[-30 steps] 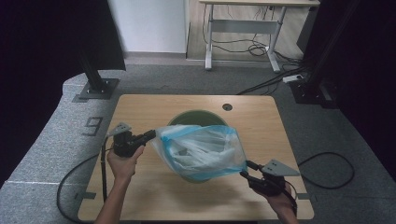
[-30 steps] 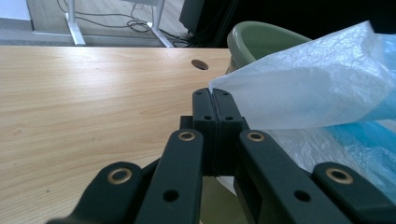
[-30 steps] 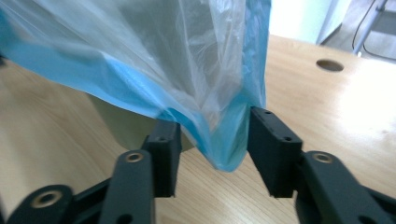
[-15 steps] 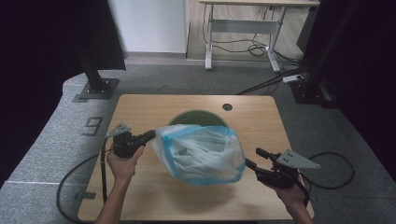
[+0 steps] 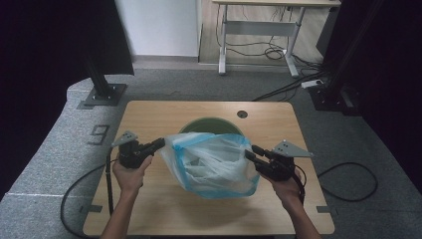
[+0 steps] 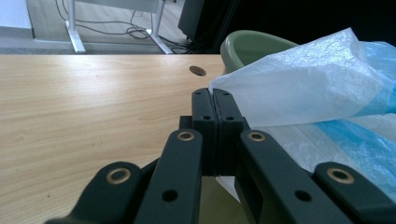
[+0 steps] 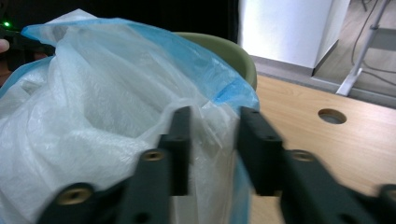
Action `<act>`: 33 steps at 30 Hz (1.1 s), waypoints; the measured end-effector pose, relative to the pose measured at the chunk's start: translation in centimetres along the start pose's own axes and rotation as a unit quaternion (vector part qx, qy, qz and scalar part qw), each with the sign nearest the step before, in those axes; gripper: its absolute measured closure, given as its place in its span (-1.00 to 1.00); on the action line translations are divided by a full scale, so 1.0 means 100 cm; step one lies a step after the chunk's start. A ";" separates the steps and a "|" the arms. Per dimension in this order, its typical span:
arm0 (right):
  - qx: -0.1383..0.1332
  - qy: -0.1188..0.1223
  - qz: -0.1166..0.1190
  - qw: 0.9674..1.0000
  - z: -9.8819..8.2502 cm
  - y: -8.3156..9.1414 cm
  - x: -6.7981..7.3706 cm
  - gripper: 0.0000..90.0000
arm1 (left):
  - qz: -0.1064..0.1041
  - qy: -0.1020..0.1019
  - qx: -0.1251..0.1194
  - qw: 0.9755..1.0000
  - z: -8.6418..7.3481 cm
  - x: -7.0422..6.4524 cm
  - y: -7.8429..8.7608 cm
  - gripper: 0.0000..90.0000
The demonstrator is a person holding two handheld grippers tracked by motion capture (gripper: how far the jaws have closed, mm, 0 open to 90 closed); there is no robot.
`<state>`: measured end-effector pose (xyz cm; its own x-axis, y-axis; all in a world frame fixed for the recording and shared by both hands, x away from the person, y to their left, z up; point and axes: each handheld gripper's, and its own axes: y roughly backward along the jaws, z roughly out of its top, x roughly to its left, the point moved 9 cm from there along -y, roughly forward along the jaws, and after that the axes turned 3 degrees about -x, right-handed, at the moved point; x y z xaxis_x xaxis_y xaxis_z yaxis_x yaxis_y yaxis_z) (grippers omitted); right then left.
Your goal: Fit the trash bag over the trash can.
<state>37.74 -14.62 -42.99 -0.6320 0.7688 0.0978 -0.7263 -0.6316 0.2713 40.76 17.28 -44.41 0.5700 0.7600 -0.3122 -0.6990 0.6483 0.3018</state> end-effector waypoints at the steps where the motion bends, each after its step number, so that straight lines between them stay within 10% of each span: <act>1: 0.001 0.000 -0.002 1.000 -0.001 0.000 -0.001 0.68 | 0.000 -0.001 -0.001 1.000 0.001 0.000 0.000 0.97; 5: 0.004 0.001 -0.009 1.000 -0.003 0.001 -0.004 0.96 | -0.002 -0.006 -0.005 1.000 0.005 -0.002 0.003 0.97; 20: -0.013 0.047 -0.066 0.997 0.022 -0.020 -0.028 0.98 | 0.033 -0.029 0.020 0.999 0.016 0.008 -0.011 0.96; 33: 0.005 -0.033 -0.074 0.997 -0.007 -0.059 -0.059 0.98 | 0.053 -0.021 0.076 0.995 -0.004 0.019 -0.047 0.96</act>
<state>45.55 -15.51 -45.78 -0.4988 0.8586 0.1179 -0.8071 -0.5098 0.2977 44.94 15.66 -46.82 0.5156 0.8240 -0.2350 -0.6848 0.5611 0.4649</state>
